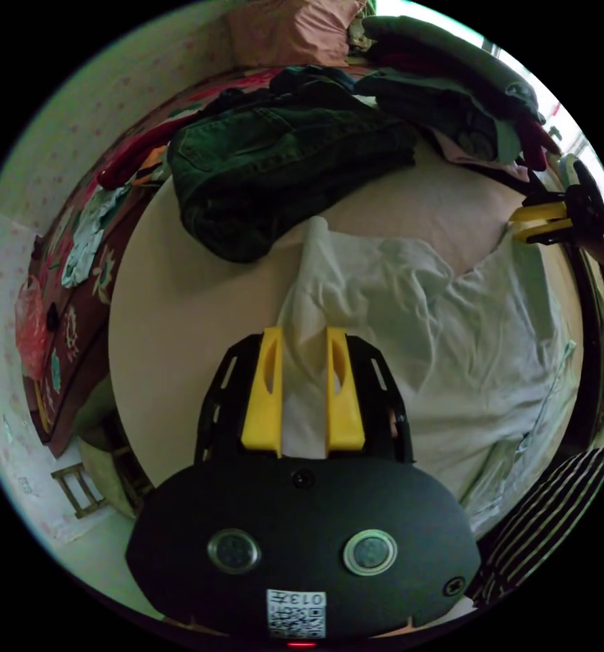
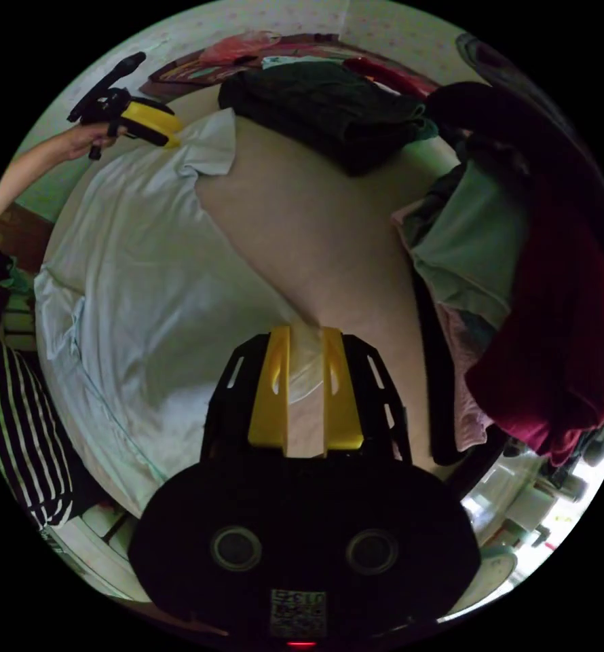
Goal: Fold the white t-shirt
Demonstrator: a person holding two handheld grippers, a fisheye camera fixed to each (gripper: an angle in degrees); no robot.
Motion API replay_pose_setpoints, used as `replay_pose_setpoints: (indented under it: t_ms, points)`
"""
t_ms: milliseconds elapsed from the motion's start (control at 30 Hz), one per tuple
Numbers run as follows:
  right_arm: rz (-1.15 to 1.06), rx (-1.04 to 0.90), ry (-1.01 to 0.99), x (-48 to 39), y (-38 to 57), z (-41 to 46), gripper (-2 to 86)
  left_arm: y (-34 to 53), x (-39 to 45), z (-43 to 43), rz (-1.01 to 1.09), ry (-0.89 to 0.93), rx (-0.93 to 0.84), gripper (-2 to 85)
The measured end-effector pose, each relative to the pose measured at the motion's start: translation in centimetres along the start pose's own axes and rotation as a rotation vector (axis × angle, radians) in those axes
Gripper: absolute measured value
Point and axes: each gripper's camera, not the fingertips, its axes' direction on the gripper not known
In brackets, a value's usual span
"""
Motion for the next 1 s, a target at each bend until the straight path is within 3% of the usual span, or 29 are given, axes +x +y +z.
replay_pose_setpoints:
  t_ms: [233,533,700,867,1000]
  points:
    - [-0.046,-0.078,-0.011,-1.3,-0.9,-0.2,2.2,0.1,0.4,-1.4,0.011,0.06,-0.007,1.0]
    - [-0.074,0.136,0.345,-9.1,5.4,-6.0,1.1,10.6,3.2,-11.7,0.041,-0.023,0.319,0.2]
    - [-0.025,0.222,0.574,-17.3,11.2,-7.3,1.1,18.9,8.0,-15.6,0.063,-0.125,0.392,0.2]
    - [0.056,0.186,0.581,-23.5,15.1,-5.5,1.1,25.1,14.5,-14.8,0.139,-0.213,0.289,0.3]
    - [0.141,0.085,0.47,-26.2,17.5,-1.5,1.4,28.0,18.9,-10.2,0.144,-0.149,0.149,0.4]
